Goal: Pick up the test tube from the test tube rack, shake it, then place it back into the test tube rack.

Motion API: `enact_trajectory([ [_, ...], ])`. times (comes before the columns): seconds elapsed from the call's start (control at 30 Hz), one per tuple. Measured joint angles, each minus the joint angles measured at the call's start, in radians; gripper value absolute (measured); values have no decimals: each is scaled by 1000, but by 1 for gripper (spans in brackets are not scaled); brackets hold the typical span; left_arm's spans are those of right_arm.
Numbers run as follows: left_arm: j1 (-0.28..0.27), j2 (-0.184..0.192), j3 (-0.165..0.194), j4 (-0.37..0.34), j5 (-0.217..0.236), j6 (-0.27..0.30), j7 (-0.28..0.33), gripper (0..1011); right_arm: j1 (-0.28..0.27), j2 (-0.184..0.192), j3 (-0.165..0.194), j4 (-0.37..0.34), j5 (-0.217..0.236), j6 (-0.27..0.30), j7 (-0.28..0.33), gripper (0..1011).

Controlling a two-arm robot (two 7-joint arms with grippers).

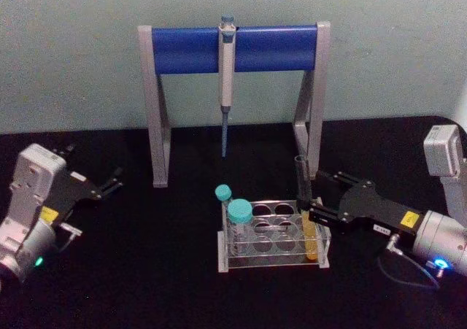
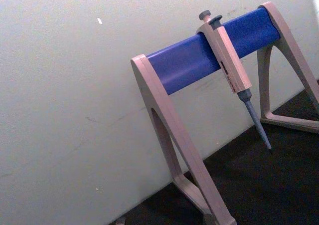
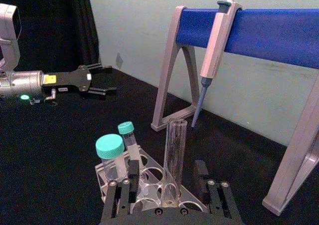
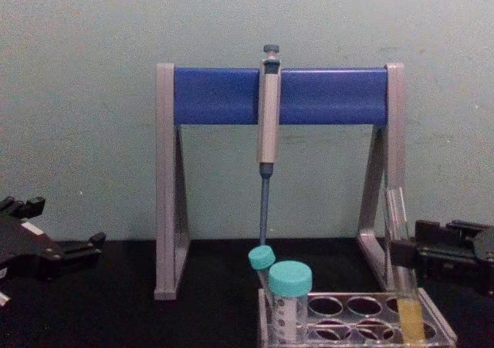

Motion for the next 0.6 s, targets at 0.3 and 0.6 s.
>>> enact_trajectory([
  [0.3, 0, 0, 0, 0, 0, 0, 0, 1001, 0, 0, 0, 0, 1, -1, 0, 928],
  [0.6, 0, 0, 0, 0, 0, 0, 0, 1001, 0, 0, 0, 0, 1, -1, 0, 1000],
])
